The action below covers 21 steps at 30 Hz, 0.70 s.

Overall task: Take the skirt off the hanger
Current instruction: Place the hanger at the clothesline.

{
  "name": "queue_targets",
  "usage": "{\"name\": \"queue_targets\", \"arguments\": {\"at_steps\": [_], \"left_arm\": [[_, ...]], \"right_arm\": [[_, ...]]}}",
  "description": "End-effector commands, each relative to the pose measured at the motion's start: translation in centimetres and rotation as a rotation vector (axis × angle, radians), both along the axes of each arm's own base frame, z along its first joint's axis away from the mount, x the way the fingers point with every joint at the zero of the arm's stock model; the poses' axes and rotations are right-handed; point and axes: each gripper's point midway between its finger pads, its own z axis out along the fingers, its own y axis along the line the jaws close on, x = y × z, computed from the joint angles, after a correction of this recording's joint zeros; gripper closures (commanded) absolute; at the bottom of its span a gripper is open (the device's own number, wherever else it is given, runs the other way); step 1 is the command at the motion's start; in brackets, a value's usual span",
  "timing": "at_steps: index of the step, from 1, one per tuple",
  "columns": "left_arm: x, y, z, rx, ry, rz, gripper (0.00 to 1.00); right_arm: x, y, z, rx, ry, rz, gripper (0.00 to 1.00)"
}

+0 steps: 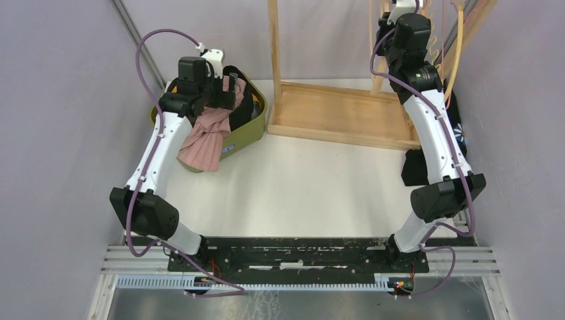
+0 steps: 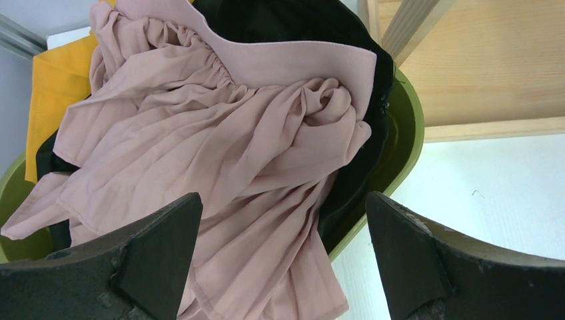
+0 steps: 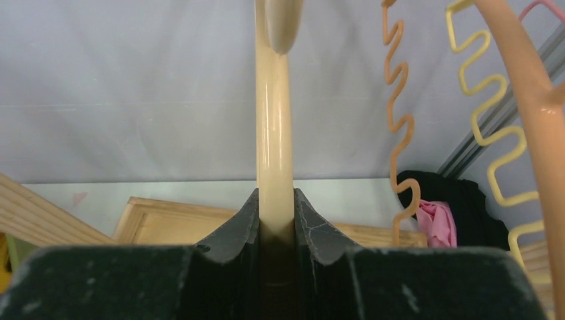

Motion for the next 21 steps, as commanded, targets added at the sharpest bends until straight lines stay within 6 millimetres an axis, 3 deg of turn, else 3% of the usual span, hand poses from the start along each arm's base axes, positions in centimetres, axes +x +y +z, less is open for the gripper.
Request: {"name": "queue_targets", "arguments": {"at_steps": [1, 9, 16, 21], "left_arm": [[-0.9, 0.3, 2.8, 0.023, -0.087, -0.018, 0.01], [-1.0, 0.5, 3.2, 0.025, -0.098, -0.014, 0.01], [-1.5, 0.6, 2.5, 0.021, -0.084, -0.010, 0.01], [-1.8, 1.0, 2.8, 0.029, -0.093, 0.006, 0.01]], "right_arm": [[-2.8, -0.6, -3.7, 0.015, 0.193, -0.014, 0.99], [-5.5, 0.0, 0.8, 0.103, 0.173, 0.011, 0.99], [-5.0, 0.9, -1.6, 0.131, 0.243, 0.032, 0.99], [-3.9, 1.1, -0.5, 0.148, 0.223, 0.029, 0.99]]}}
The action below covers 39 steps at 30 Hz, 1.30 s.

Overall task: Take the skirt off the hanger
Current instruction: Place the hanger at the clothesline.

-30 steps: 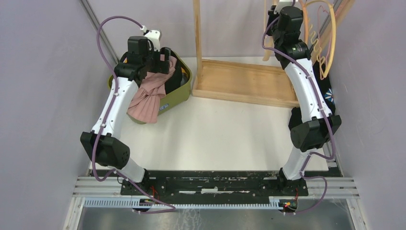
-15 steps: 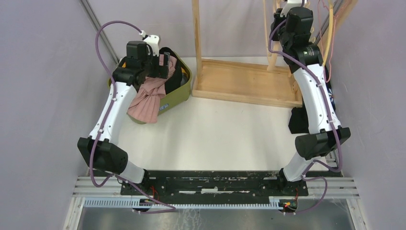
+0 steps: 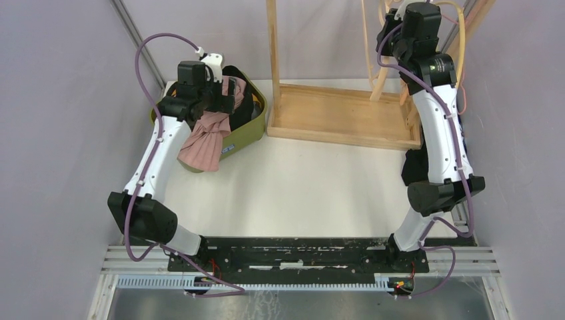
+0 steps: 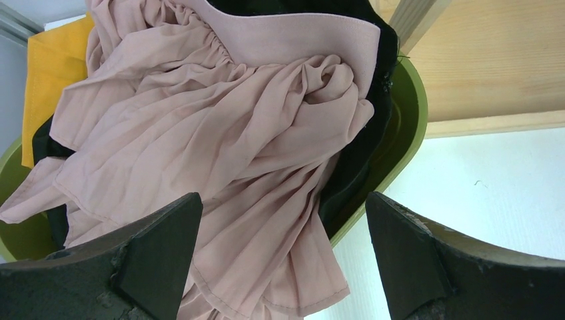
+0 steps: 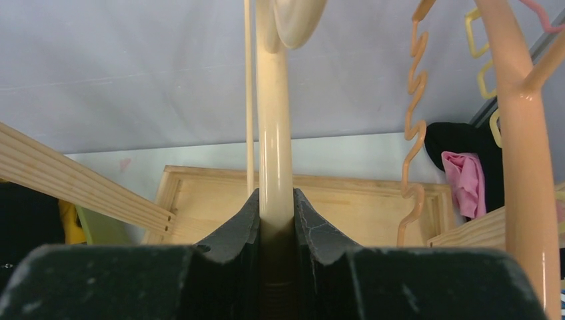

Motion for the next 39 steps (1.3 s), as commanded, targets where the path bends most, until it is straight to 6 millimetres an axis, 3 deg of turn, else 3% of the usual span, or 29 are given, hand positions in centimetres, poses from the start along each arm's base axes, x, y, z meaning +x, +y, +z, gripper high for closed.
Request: {"name": "queue_targets", "arguments": {"at_steps": [1, 6, 9, 11, 22, 25, 28, 35, 39], "left_arm": [[-0.4, 0.7, 3.4, 0.028, -0.106, 0.006, 0.01], [-0.5, 0.9, 3.0, 0.043, -0.100, 0.006, 0.01], [-0.5, 1.0, 2.9, 0.049, -0.099, 0.009, 0.01], [-0.4, 1.0, 3.0, 0.049, -0.100, 0.009, 0.01], [0.1, 0.6, 2.7, 0.031, -0.099, 0.005, 0.01], [0.1, 0.3, 2.4, 0.018, -0.096, -0.003, 0.01], [0.3, 0.2, 1.9, 0.018, -0.089, -0.006, 0.01], [0.4, -0.1, 2.4, -0.001, -0.110, -0.017, 0.01], [0.8, 0.2, 1.3, -0.020, -0.108, 0.025, 0.01]], "right_arm": [[-0.1, 0.5, -1.4, 0.042, 0.078, 0.002, 0.99], [0.0, 1.2, -1.4, 0.065, 0.092, 0.029, 0.98], [0.0, 1.0, -0.9, 0.048, 0.072, 0.028, 0.77], [-0.1, 0.8, -0.6, 0.032, 0.061, 0.025, 0.68], [-0.6, 0.5, 0.2, -0.001, 0.037, 0.031, 0.50], [-1.4, 0.0, 1.2, -0.022, 0.009, 0.024, 0.33], [-2.7, -0.3, 2.5, -0.035, -0.024, 0.032, 0.01], [-5.8, -0.9, 4.4, -0.065, -0.080, 0.045, 0.01], [-7.4, -1.1, 5.7, -0.078, -0.120, 0.059, 0.00]]}}
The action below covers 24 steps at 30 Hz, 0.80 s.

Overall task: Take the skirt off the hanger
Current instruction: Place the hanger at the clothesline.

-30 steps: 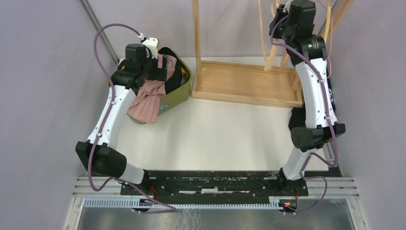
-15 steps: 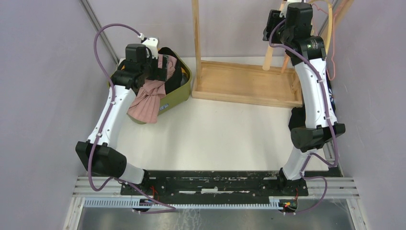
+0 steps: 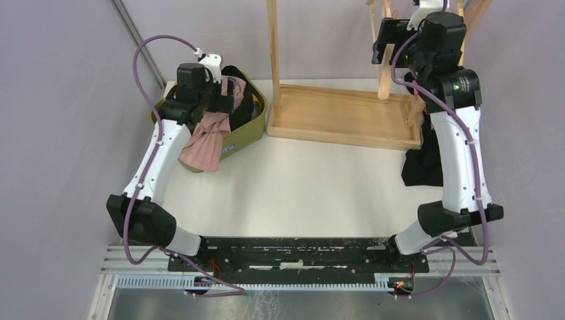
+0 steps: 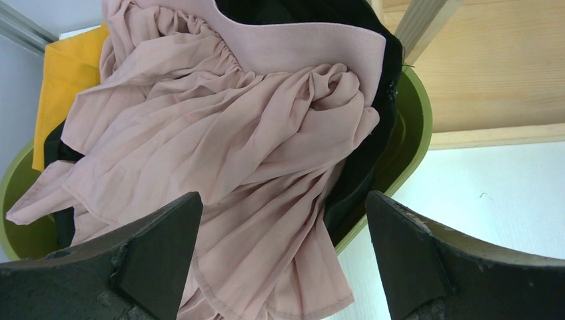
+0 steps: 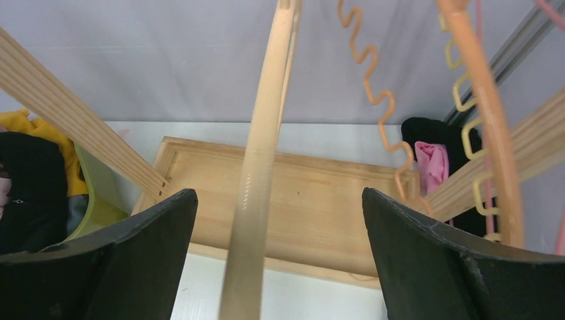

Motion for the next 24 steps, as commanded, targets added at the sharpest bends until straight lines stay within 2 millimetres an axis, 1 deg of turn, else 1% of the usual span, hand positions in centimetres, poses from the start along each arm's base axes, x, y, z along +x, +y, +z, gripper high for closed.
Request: {"name": "queue_targets", "arguments": {"at_steps": [1, 6, 9, 11, 13, 16, 18, 20, 23, 24], "left_arm": [[0.9, 0.0, 0.5, -0.023, -0.068, 0.025, 0.01], [1.6, 1.3, -1.3, -0.033, -0.067, 0.139, 0.01], [1.9, 1.3, -2.2, -0.037, -0.055, 0.152, 0.01], [2.2, 0.8, -2.0, -0.039, -0.059, 0.139, 0.01], [2.7, 0.1, -1.2, -0.046, -0.075, 0.122, 0.01], [3.4, -1.5, 0.3, -0.065, -0.103, 0.089, 0.01], [3.7, -3.0, 0.7, -0.078, -0.110, 0.061, 0.01], [3.9, -4.0, 0.4, -0.072, -0.099, 0.055, 0.01], [4.1, -4.5, -0.7, -0.039, -0.064, 0.072, 0.01], [4.2, -4.3, -1.1, -0.029, -0.054, 0.080, 0.01]], "right_arm": [[-2.4, -0.2, 4.1, -0.015, -0.134, 0.024, 0.00], [-4.2, -0.7, 4.2, -0.058, -0.152, 0.034, 0.00], [-5.6, -0.4, 4.6, -0.087, -0.185, 0.074, 0.00], [-6.3, 0.0, 5.0, -0.101, -0.214, 0.108, 0.01], [-7.0, 0.5, 5.1, -0.109, -0.229, 0.147, 0.00], [-7.5, 1.7, 4.5, -0.099, -0.218, 0.220, 0.00], [-7.3, 2.2, 3.0, -0.101, -0.174, 0.243, 0.00], [-6.7, 2.5, 0.4, -0.108, -0.105, 0.249, 0.00], [-5.5, 3.1, -4.5, -0.107, 0.013, 0.258, 0.01], [-5.3, 3.3, -5.3, -0.102, 0.031, 0.261, 0.00]]}}
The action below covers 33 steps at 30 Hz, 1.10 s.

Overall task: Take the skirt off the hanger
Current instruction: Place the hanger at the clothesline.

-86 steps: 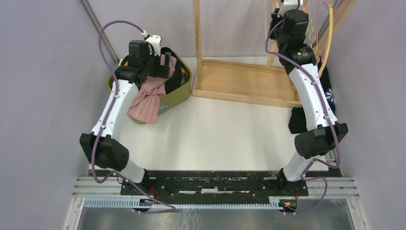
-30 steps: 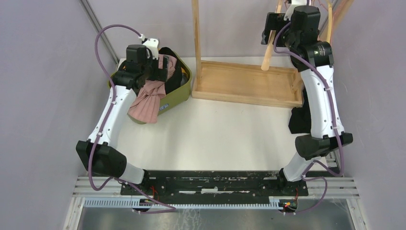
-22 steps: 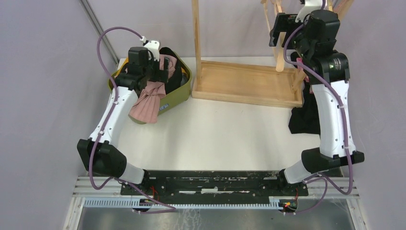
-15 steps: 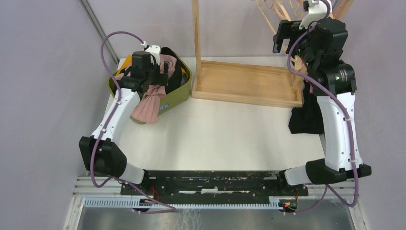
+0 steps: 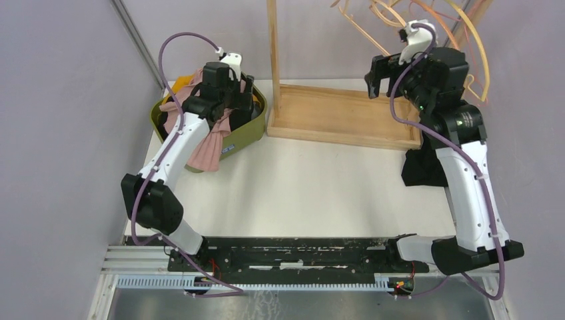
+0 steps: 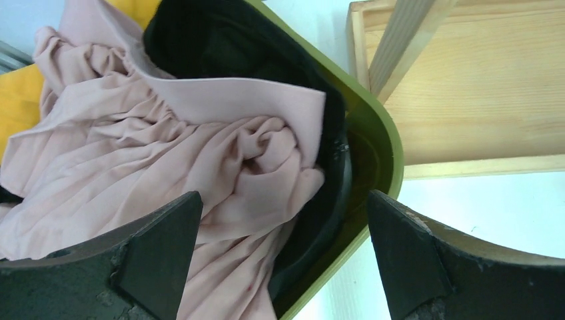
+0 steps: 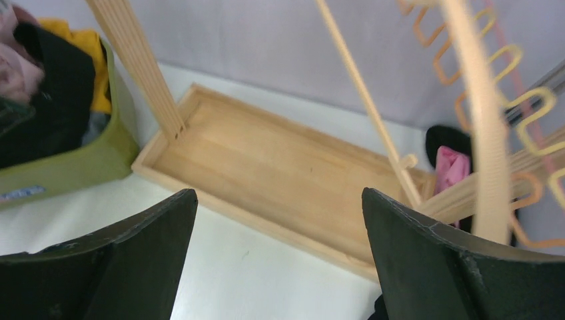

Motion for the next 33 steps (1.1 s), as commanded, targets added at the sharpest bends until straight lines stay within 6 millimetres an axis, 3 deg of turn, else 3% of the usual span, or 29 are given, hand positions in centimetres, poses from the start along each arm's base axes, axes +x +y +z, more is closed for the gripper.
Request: {"name": "queue_targets", "arguments": {"at_steps": [1, 6, 12, 33], "left_arm": [[1.1, -0.4, 1.0, -0.021, -0.027, 0.063, 0.01], [1.3, -0.1, 0.1, 0.003, -0.006, 0.078, 0.01], [1.5, -0.5, -0.1, -0.014, -0.001, 0.077, 0.01], [1.4, -0.2, -1.2, 0.000, 0.015, 0.093, 0.01]], "right_arm": [[1.6, 1.5, -6.1, -0.015, 0.135, 0.035, 0.01], [2.7, 3.2, -10.1, -0.059, 0.220, 0.064, 0.01], [2.9, 5.2, -13.1, -0.190, 0.276, 0.102, 0.01], [3.1, 5.2, -14.1, -0.214, 0.295, 0.086, 0.00]]}}
